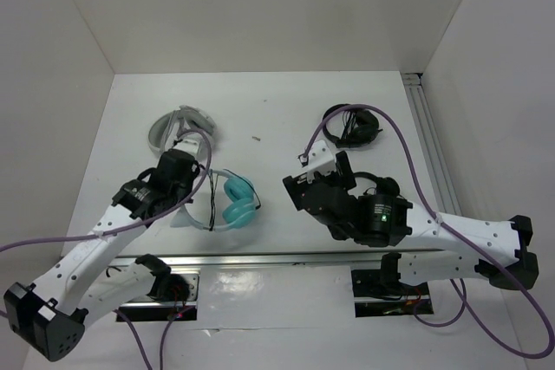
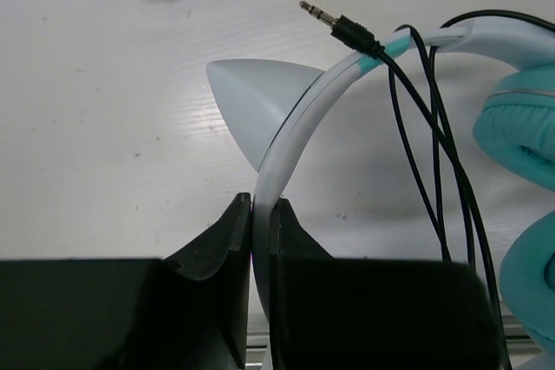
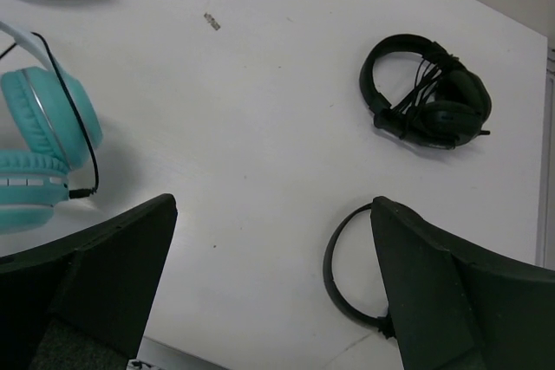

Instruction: Wrap the headphones

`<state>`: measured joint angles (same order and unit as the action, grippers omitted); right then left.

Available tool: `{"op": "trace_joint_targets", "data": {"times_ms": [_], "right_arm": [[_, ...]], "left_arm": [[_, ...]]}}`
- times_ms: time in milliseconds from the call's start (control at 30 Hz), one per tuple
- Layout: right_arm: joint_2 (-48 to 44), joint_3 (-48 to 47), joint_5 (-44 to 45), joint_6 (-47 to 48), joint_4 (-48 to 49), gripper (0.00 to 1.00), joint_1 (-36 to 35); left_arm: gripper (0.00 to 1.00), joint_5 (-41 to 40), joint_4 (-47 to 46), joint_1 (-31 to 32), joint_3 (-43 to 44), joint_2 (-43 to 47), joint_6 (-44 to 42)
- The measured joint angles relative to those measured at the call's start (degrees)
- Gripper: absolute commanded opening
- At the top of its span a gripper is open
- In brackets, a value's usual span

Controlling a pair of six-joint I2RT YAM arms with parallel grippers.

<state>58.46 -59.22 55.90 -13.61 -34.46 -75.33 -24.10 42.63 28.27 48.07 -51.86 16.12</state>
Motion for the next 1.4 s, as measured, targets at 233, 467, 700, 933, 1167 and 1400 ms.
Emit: {"op": "trace_joint_targets", "data": {"times_ms": [233, 467, 700, 933, 1167, 1400], "right_arm": [[-0.28, 0.00, -3.45, 0.74, 0.94, 1.00, 0.00], [-0.63, 0.26, -6.23, 2.29, 3.37, 1.00, -0.09], [-2.27, 2.16, -7.85, 3.45, 6.75, 1.00, -1.27], [-3.85, 2.43, -8.92, 4.68, 8.26, 1.00, -1.68], [-7.89, 3.13, -9.73, 5.86, 10.40, 1.00, -2.54], [-7.85, 3.52, -10.32, 6.03, 11.19, 1.00, -4.20]], "left_arm": [[0.00, 10.45, -8.87, -6.19, -5.27, 3.04, -12.04], [0.00, 12.61, -14.51, -12.00, -1.46, -10.25, -19.76], [0.00, 13.42, -19.19, -20.68, -2.97, -15.80, -23.63], [0.00, 13.49, -29.24, -21.44, -12.72, -15.15, -26.67], [0.00, 13.99, -29.20, -22.18, -20.35, 1.18, -33.22], [0.00, 10.88, -30.08, -23.54, -18.43, -4.24, -36.04]]}}
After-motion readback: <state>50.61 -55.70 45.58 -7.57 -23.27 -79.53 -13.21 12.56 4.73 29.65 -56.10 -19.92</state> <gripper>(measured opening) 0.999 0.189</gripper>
